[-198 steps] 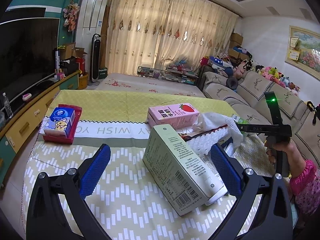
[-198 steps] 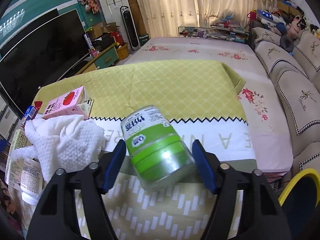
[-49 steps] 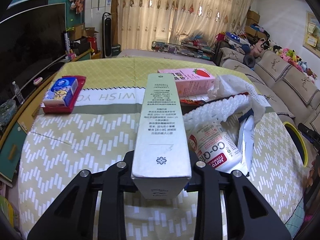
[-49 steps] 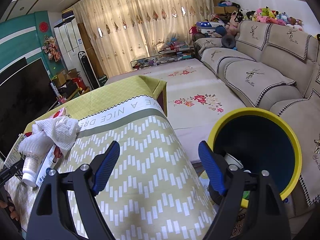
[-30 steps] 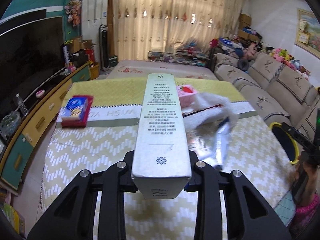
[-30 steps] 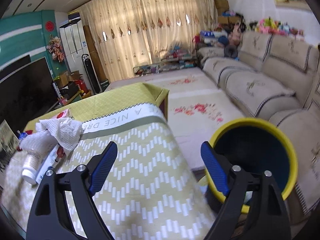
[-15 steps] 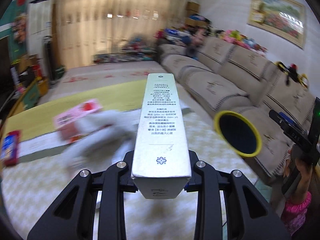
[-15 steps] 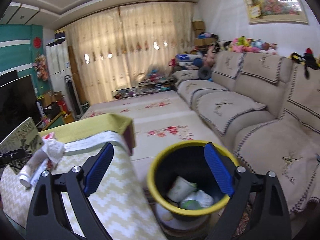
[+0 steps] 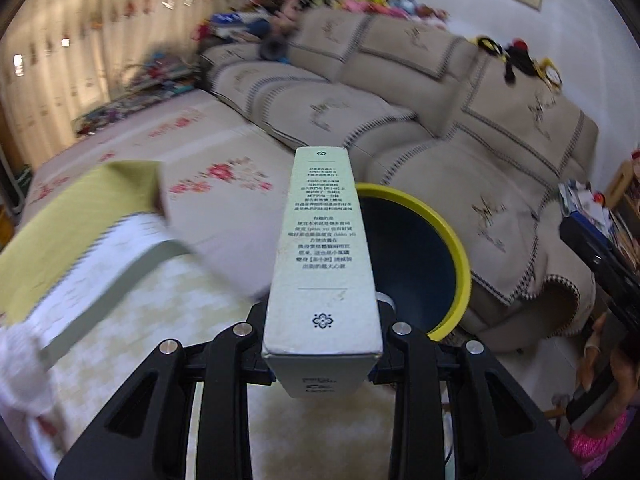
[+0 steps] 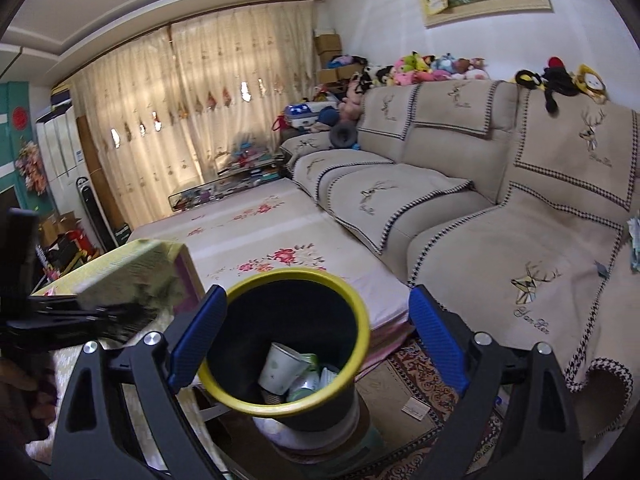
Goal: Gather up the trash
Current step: 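Carry the carton box over the bin and open the left gripper, then move the left gripper back toward the bed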
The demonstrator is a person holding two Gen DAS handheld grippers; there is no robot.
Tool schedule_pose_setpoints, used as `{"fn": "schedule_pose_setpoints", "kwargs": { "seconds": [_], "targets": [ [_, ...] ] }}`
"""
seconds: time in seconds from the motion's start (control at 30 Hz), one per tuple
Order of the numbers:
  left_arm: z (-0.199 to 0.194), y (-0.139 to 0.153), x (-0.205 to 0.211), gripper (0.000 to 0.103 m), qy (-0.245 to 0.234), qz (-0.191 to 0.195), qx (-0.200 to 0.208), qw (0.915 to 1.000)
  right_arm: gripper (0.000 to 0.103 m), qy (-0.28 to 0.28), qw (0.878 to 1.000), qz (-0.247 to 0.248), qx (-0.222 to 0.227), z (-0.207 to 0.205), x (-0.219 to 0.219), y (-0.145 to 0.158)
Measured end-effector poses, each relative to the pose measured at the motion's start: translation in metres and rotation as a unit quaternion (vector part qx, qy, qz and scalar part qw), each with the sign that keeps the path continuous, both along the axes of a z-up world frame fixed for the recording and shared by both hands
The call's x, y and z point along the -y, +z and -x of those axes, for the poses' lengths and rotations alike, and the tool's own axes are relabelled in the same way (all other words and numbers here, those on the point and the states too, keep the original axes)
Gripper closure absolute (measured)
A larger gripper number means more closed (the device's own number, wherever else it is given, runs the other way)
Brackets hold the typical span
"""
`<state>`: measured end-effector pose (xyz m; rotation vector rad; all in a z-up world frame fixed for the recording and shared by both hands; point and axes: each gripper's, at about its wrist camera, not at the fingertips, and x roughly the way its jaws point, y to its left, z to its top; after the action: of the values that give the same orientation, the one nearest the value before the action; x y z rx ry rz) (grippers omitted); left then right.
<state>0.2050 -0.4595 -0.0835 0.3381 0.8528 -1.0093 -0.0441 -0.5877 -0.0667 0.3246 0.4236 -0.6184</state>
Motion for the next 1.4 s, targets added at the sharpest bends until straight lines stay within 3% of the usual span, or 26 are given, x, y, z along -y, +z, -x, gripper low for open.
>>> {"fn": "schedule_pose_setpoints", "kwargs": {
  "seconds": [0.13, 0.3, 0.37, 0.4, 0.43, 0.57, 0.73, 0.9, 1.03, 1.17, 1.4],
  "targets": [
    [0.001, -0.024, 0.058, 0.073, -0.029, -0.024, -0.028, 0.9989, 0.015, -0.01, 1.0, -0.007, -0.002, 0.009, 0.012, -0.006],
    [0.0, -0.045, 0.1, 0.073, -0.04, -0.039, -0.056, 0.9969, 0.015, -0.024, 1.0, -0.015, 0.003, 0.019, 0.022, -0.007],
    [-0.002, -0.05, 0.1, 0.063, -0.033, -0.039, -0.058, 0.997, 0.015, -0.026, 1.0, -0.016, 0.005, 0.02, 0.023, -0.006],
    [-0.004, -0.049, 0.099, 0.046, -0.027, -0.035, -0.057, 0.9974, 0.015, -0.026, 1.0, -0.016, 0.006, 0.021, 0.023, -0.006],
    [-0.006, -0.046, 0.094, 0.036, -0.022, -0.026, -0.057, 0.9978, 0.015, -0.026, 1.0, -0.015, 0.006, 0.02, 0.022, -0.005],
    [-0.004, -0.021, 0.059, 0.03, -0.011, 0.001, -0.028, 0.9995, 0.015, -0.017, 1.0, -0.016, 0.005, 0.016, 0.017, -0.007],
    [0.004, 0.018, -0.025, 0.006, 0.023, 0.056, 0.023, 0.9979, 0.015, 0.006, 1.0, -0.019, -0.005, -0.002, 0.002, -0.011],
    [0.001, 0.04, -0.134, 0.005, 0.097, 0.108, 0.043, 0.9884, 0.015, 0.034, 0.999, -0.019, -0.013, -0.023, -0.016, -0.013],
    [-0.007, 0.044, -0.224, 0.005, 0.181, 0.122, 0.063, 0.9739, 0.015, 0.061, 0.998, -0.016, -0.022, -0.045, -0.039, -0.016],
    [-0.017, 0.041, -0.317, 0.005, 0.27, 0.121, 0.091, 0.9509, 0.014, 0.096, 0.995, -0.01, -0.035, -0.071, -0.068, -0.018],
    [-0.031, 0.018, -0.424, 0.005, 0.369, 0.092, 0.125, 0.9163, 0.014, 0.155, 0.986, 0.004, -0.059, -0.115, -0.128, -0.018]
  ]
}}
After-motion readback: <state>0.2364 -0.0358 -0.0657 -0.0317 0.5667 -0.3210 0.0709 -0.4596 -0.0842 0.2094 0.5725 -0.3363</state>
